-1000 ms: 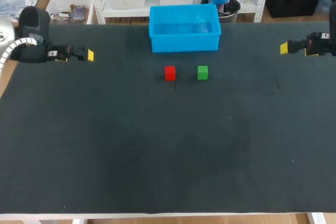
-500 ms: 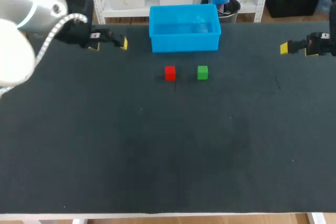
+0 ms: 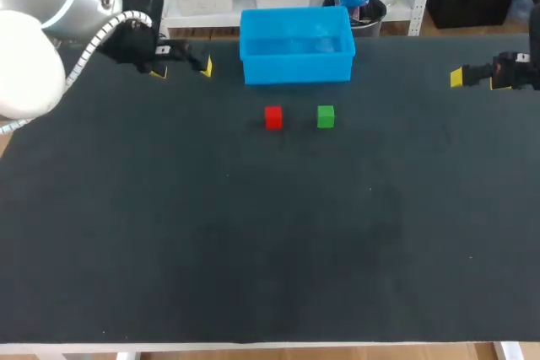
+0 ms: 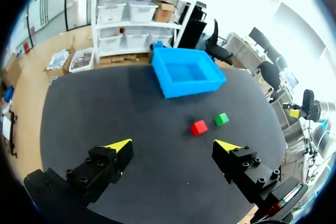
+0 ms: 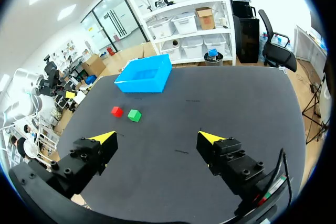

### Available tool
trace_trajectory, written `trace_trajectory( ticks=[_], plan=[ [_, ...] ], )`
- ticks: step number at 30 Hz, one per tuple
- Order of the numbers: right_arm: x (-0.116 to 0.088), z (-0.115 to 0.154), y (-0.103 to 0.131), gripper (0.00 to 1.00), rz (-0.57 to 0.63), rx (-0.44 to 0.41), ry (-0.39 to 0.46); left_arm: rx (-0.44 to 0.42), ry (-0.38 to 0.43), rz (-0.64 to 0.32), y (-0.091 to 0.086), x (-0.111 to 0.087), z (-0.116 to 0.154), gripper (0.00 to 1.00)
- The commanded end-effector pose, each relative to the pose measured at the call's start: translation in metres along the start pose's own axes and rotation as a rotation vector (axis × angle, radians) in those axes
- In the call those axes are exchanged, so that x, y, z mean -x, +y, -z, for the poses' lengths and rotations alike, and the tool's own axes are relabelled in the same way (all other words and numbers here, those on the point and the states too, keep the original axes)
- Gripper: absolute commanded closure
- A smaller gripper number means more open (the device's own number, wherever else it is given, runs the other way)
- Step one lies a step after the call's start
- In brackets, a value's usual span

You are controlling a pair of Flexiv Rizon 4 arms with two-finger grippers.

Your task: Use the left arm to pick the red cube and place it into the blue plastic box first, then use the right arm to grasp the green cube and put it into the same blue plastic box after the first action is fully finished.

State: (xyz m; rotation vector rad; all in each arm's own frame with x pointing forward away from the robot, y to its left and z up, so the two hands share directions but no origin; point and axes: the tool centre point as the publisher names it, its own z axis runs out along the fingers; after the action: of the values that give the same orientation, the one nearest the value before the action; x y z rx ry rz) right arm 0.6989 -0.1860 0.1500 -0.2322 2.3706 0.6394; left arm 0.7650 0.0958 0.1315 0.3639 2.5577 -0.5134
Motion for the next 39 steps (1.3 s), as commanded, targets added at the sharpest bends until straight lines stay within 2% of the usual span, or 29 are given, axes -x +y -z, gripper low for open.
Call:
trace_trajectory(
  ticks=[1, 2, 4, 5, 6, 13, 17, 21, 39],
  plan=[
    [0.000, -0.001, 0.000, 0.00, 0.000, -0.002, 0.001, 0.127, 0.109, 0.021, -0.002, 0.004, -0.009, 0.00],
    [0.000, -0.001, 0.000, 0.00, 0.000, -0.002, 0.001, 0.156, 0.116, 0.001, -0.004, 0.006, -0.013, 0.00],
    [0.000, -0.001, 0.000, 0.00, 0.000, -0.002, 0.001, 0.229, 0.180, 0.021, -0.010, 0.011, -0.020, 0.00],
    [0.000, -0.001, 0.000, 0.00, 0.000, -0.002, 0.001, 0.229, 0.198, 0.016, -0.014, 0.014, -0.023, 0.00],
    [0.000, -0.001, 0.000, 0.00, 0.000, -0.002, 0.001, 0.276, 0.214, 0.015, -0.017, 0.017, -0.027, 0.00],
    [0.000, -0.001, 0.000, 0.00, 0.000, -0.002, 0.001, 0.365, 0.308, 0.042, -0.047, 0.029, -0.054, 0.00],
    [0.000, -0.001, 0.000, 0.00, 0.000, -0.002, 0.001, 0.360, 0.333, 0.050, -0.061, 0.032, -0.067, 0.00],
    [0.000, -0.001, 0.000, 0.00, 0.000, -0.002, 0.001, 0.365, 0.350, 0.085, -0.065, 0.033, -0.078, 0.00],
    [0.000, -0.001, 0.000, 0.00, 0.000, -0.002, 0.001, 0.322, 0.315, 0.135, -0.080, 0.027, -0.111, 0.00]
  ],
)
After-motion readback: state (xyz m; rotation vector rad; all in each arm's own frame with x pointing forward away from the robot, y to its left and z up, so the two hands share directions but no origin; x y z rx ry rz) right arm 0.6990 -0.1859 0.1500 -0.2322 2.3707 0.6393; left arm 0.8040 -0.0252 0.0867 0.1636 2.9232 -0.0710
